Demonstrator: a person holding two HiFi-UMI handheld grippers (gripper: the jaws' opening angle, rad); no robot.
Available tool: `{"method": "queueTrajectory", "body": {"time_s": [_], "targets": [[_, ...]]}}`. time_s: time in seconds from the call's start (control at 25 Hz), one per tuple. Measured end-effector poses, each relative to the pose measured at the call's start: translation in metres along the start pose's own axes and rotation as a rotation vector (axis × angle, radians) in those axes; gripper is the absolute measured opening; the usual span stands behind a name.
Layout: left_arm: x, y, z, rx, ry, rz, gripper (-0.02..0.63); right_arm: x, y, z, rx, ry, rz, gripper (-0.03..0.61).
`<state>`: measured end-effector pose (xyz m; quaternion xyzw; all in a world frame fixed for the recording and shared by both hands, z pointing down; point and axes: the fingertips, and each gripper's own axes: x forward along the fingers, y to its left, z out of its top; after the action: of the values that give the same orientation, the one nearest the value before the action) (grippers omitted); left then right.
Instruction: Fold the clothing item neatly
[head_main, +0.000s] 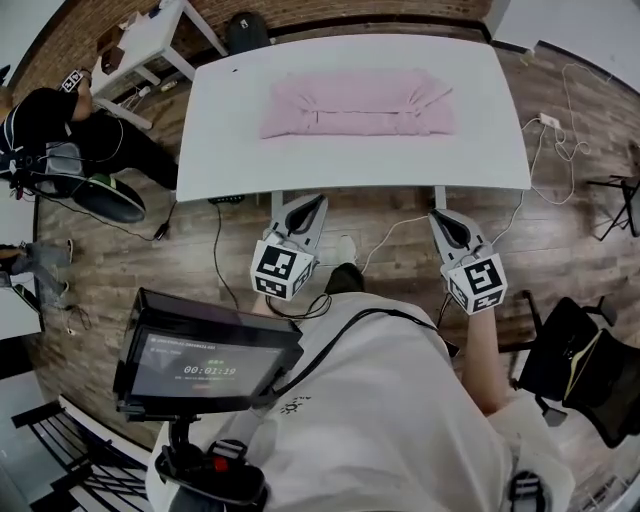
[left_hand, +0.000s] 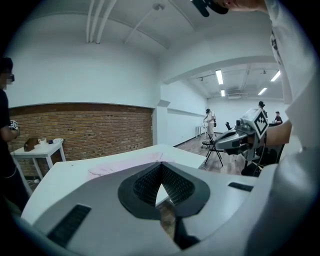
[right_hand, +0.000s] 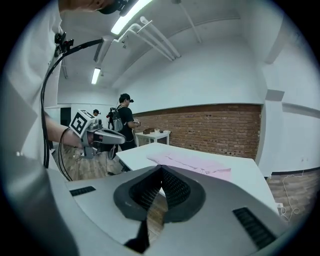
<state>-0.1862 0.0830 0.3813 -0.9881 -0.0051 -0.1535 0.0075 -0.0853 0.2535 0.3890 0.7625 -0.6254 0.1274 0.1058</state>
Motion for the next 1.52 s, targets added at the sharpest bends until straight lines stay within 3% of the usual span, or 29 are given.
{"method": "queueTrajectory", "body": {"time_s": [0.16, 0.48, 0.68, 0.88, 1.2, 1.52], "targets": [[-0.026, -0.044, 0.003, -0.002, -0.009, 0.027, 0.002, -0.039, 0.017, -0.013, 0.061, -0.035, 0.023, 0.005], [-0.091, -0.102, 0.003, 0.016, -0.016, 0.152, 0.002, -0.104, 0.055, -0.038, 0.047, -0.069, 0.121, 0.005], [-0.132, -0.123, 0.005, 0.018, 0.002, 0.188, 0.002, -0.13, 0.07, -0.039, 0.055, -0.089, 0.133, 0.005], [-0.144, -0.147, 0.017, 0.034, -0.032, 0.158, 0.002, -0.145, 0.084, -0.025, 0.02, -0.113, 0.103, 0.005], [-0.164, -0.164, 0.007, 0.018, -0.067, 0.098, 0.002, -0.188, 0.089, -0.022, 0.061, -0.123, -0.039, 0.005], [-0.219, -0.168, -0.007, 0.011, -0.101, 0.072, 0.002, -0.216, 0.144, -0.016, 0.088, -0.132, -0.114, 0.005]]}}
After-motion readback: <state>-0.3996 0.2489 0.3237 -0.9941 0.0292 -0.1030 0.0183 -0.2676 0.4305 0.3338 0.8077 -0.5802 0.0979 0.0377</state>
